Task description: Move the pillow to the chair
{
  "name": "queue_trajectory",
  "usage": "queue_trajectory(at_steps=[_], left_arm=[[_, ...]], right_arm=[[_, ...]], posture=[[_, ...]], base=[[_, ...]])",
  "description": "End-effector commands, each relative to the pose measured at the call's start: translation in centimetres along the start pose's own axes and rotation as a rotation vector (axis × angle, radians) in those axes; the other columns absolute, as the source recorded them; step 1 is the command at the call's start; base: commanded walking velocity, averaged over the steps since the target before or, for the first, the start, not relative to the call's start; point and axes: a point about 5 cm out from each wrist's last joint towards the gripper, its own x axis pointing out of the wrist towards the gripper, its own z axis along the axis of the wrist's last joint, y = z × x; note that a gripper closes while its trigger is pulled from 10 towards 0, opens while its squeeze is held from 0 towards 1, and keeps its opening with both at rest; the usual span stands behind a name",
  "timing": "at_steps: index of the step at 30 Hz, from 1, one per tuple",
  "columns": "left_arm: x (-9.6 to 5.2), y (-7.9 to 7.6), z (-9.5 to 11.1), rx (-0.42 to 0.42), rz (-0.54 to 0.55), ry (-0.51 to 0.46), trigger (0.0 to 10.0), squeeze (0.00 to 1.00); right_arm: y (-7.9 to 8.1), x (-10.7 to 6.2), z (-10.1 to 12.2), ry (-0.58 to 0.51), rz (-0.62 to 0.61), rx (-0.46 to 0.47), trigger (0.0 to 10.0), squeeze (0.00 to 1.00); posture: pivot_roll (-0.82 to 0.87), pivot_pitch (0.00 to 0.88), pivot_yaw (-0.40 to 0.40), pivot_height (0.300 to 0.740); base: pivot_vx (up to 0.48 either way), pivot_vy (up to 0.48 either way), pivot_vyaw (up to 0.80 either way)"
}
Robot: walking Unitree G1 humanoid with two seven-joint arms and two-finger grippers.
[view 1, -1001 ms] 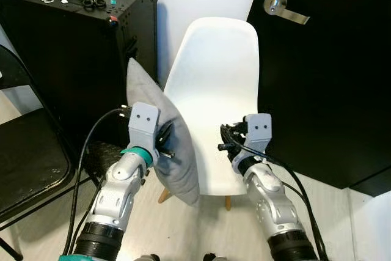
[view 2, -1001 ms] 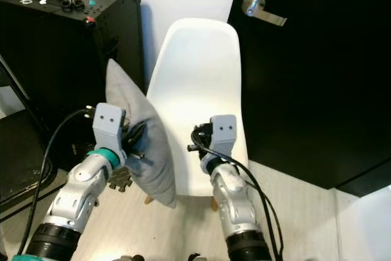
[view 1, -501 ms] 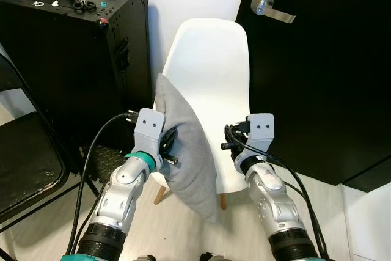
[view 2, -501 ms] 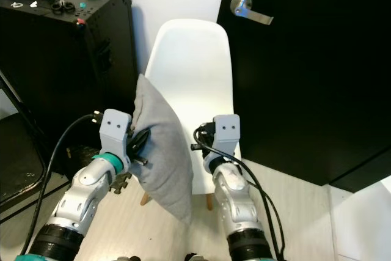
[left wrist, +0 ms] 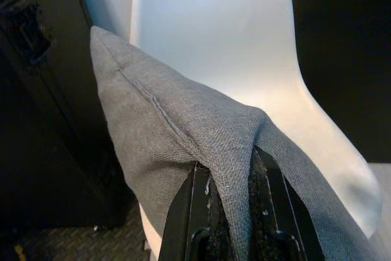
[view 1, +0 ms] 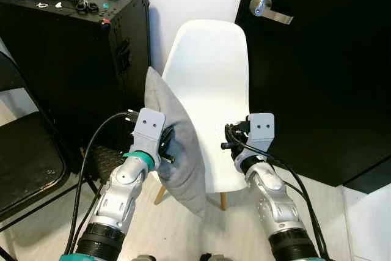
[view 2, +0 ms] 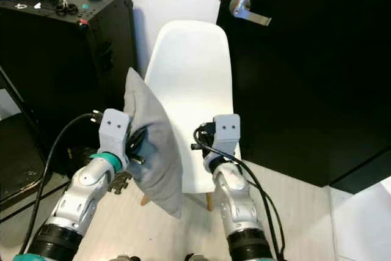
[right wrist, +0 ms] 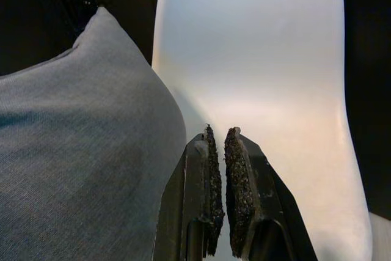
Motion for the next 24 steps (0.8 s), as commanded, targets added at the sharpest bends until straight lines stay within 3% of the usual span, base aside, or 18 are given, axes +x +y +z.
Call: queue_trajectory(at_steps=[1,10,24], left_arm=[[0.25,-0.11,1.36,0.022,0.0,-0.078,10.0,0.0],[0.37,0.12,1.62,0.025,0.013,-0.087,10.0,0.0],[0.41,-0.13,1.75,0.022,0.002,-0.102,10.0,0.0]], right_arm=[[-0.44,-0.22,-0.5,0.016,-0.015,-0.011,10.0,0.0],[-0.35,-0.31,-0.56,0.011,-0.013,-0.023,10.0,0.0],[-0.55,-0.4,-0.59,0.007,-0.028,-0.032,10.0,0.0]], posture=[[0.05,0.027,-0.008,0.65],[0.05,0.026,-0.002,0.62],[0.04,0.028,0.003,0.62]], base=[[0.0,0.0,0.0],[0.0,0.0,0.0],[0.0,0.0,0.0]])
